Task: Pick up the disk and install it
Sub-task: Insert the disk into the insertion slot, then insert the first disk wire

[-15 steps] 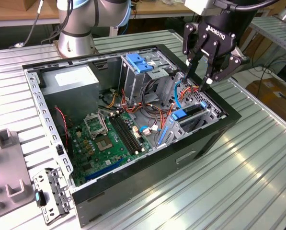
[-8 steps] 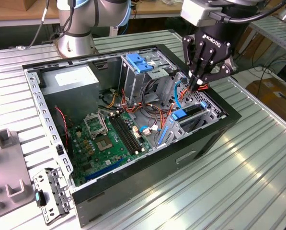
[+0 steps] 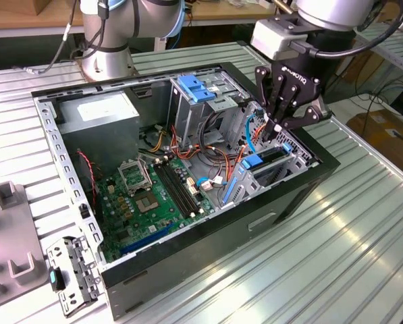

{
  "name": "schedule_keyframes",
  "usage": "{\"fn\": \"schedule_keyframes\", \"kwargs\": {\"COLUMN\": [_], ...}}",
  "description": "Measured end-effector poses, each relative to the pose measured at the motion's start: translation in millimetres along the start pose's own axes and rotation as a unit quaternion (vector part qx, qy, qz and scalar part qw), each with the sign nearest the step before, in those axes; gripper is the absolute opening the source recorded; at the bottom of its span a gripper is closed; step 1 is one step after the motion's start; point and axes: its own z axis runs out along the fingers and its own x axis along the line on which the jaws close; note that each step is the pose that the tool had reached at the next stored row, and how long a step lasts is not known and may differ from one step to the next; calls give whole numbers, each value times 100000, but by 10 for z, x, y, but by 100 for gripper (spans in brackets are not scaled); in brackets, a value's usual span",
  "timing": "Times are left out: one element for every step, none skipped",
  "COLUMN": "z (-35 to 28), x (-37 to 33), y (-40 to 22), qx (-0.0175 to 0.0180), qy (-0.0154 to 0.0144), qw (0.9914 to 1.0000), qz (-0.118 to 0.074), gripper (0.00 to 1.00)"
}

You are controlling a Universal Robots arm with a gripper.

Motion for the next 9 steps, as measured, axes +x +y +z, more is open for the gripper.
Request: {"fn": "schedule_keyframes", "kwargs": {"z": [21, 21, 22, 24, 24, 25, 25, 26, 26], "x": [-1, -1, -1, -1, -1, -1, -1, -1, -1], "y": [1, 1, 1, 1, 1, 1, 1, 1, 1], "qx": [-26, -30, -29, -30, -28, -28, -29, -29, -29], "qy": [8, 12, 11, 2, 2, -1, 1, 0, 0], "qw": [100000, 100000, 100000, 100000, 100000, 100000, 100000, 100000, 100000], "qz": [0, -1, 0, -1, -2, -1, -2, -2, 0], "gripper": [11, 11, 11, 11, 11, 11, 11, 11, 11]}}
